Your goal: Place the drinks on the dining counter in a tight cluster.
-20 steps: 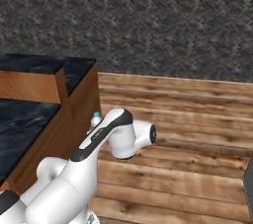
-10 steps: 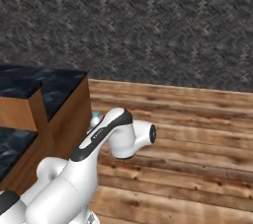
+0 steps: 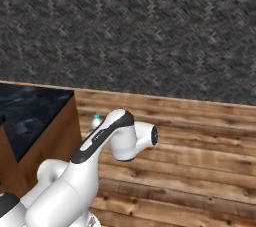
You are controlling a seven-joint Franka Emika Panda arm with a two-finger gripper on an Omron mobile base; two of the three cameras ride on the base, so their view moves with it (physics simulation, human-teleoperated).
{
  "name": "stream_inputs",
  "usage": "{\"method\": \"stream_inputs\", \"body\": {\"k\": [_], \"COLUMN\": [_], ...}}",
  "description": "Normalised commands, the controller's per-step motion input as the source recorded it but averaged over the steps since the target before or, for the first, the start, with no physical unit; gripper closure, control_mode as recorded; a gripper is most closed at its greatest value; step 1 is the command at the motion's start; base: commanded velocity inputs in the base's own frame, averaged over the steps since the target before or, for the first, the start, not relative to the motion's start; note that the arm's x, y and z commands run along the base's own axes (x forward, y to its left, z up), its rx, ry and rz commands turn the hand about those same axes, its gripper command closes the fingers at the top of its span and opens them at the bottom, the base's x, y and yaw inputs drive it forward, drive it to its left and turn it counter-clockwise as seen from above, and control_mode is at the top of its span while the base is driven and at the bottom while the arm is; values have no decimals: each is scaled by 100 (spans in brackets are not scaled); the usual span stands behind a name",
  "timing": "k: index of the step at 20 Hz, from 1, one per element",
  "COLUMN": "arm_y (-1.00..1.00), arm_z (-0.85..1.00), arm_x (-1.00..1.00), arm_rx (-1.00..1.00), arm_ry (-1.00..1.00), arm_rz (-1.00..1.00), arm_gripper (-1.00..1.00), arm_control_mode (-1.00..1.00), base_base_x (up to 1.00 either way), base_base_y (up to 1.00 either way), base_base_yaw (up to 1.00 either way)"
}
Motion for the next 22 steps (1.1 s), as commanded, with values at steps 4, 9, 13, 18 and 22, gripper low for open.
{"method": "stream_inputs", "body": {"k": [4,9,13,18,22], "arm_y": [0,0,0,0,0], "arm_z": [0,0,0,0,0], "arm_x": [0,0,0,0,0], "arm_rx": [0,0,0,0,0], "arm_ry": [0,0,0,0,0], "arm_rz": [0,0,0,0,0], "arm_gripper": [100,100,100,100,100], "arm_control_mode": [100,100,100,100,100], "base_base_x": [93,93,93,92,85], "base_base_y": [-18,-16,-12,-9,-2], "base_base_yaw": [6,8,12,17,30]}}
